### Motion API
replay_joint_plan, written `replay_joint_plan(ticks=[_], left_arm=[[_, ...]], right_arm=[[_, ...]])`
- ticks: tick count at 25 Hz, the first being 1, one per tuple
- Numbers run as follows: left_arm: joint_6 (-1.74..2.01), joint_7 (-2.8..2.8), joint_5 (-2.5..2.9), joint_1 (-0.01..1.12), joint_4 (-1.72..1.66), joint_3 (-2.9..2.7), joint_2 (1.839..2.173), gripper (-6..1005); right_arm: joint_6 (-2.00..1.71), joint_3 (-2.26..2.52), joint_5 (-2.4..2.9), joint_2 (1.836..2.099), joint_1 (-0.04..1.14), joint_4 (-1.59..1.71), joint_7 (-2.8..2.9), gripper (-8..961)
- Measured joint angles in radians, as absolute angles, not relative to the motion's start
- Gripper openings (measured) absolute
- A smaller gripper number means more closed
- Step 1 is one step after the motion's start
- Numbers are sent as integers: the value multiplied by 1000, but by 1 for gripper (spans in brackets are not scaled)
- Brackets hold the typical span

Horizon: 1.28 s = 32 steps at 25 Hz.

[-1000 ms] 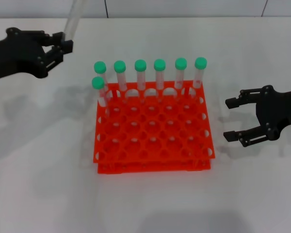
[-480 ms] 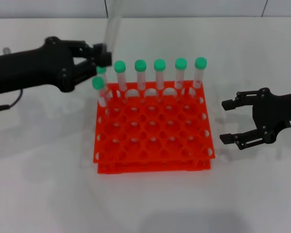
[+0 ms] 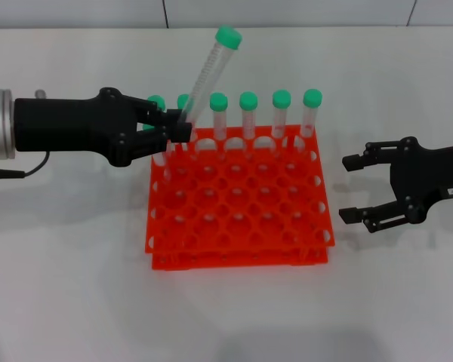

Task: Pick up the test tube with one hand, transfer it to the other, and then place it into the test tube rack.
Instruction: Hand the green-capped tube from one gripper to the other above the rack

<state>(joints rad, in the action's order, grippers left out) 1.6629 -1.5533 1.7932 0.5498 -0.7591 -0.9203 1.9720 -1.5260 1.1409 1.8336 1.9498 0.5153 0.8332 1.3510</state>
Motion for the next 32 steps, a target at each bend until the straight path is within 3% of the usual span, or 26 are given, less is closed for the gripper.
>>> replay_joint_plan(ticks=[23, 32], left_arm=[[1586, -1510, 1931, 716, -594, -925, 1959, 190], [1545, -1510, 1978, 746, -583, -927, 1977, 191]], right_arm=[[-1527, 1080, 1831, 1962, 512, 814, 1355, 838], [-1553, 1020, 1829, 1958, 527, 803, 1408, 835]])
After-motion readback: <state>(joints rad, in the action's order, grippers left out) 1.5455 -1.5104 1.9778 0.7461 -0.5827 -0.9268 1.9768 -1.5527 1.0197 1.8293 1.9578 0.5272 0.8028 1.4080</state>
